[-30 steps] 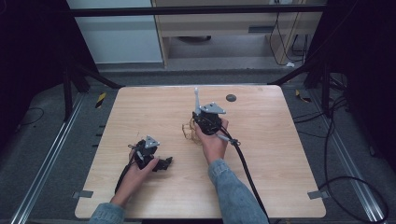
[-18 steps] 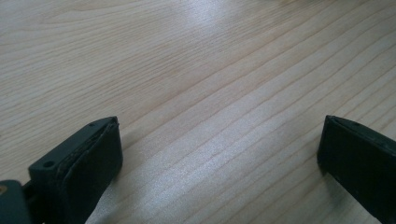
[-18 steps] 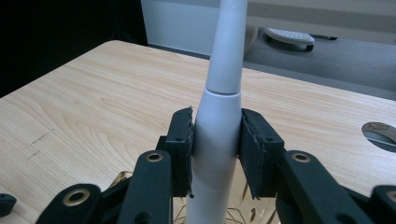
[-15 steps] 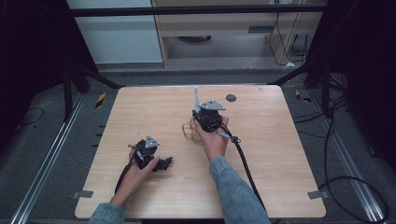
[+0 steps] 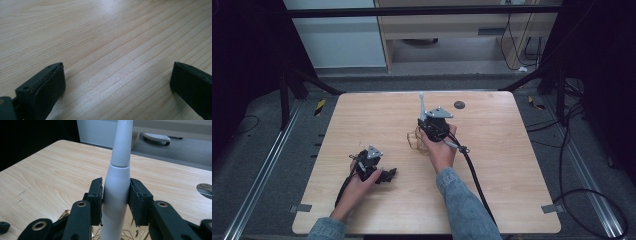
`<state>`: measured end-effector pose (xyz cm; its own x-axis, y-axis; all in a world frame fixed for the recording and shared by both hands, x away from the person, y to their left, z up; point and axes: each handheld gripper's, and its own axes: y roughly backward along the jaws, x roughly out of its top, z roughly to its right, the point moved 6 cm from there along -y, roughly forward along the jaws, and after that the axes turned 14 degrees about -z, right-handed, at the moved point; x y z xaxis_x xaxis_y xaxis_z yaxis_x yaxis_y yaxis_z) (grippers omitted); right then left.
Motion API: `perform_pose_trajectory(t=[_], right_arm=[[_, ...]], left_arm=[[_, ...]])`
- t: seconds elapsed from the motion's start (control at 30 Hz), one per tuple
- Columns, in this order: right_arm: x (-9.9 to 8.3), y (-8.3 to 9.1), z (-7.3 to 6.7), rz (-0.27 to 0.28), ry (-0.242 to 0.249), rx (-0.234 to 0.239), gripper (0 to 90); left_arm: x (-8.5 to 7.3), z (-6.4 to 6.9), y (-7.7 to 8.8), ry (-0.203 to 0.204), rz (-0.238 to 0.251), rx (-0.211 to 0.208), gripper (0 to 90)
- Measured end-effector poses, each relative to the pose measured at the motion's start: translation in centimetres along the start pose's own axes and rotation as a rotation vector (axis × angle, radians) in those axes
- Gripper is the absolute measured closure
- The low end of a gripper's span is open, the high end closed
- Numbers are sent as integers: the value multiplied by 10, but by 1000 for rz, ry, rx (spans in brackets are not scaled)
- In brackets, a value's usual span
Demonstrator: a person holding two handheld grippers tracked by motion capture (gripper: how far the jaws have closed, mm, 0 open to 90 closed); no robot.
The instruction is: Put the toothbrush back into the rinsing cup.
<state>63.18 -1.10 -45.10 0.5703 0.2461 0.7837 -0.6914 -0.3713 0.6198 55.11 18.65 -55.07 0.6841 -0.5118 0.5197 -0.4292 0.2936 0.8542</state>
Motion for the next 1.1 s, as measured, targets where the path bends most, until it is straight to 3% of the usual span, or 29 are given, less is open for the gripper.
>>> perform_pose_trajectory(t=[0.57,1.1], right_arm=[[0,1,1,-1,-8,4,609],[1,10,10,-3,-14,-7,598]], left_arm=[[0,0,0,-1,-1,0,0],[0,0,0,-1,-1,0,0]])
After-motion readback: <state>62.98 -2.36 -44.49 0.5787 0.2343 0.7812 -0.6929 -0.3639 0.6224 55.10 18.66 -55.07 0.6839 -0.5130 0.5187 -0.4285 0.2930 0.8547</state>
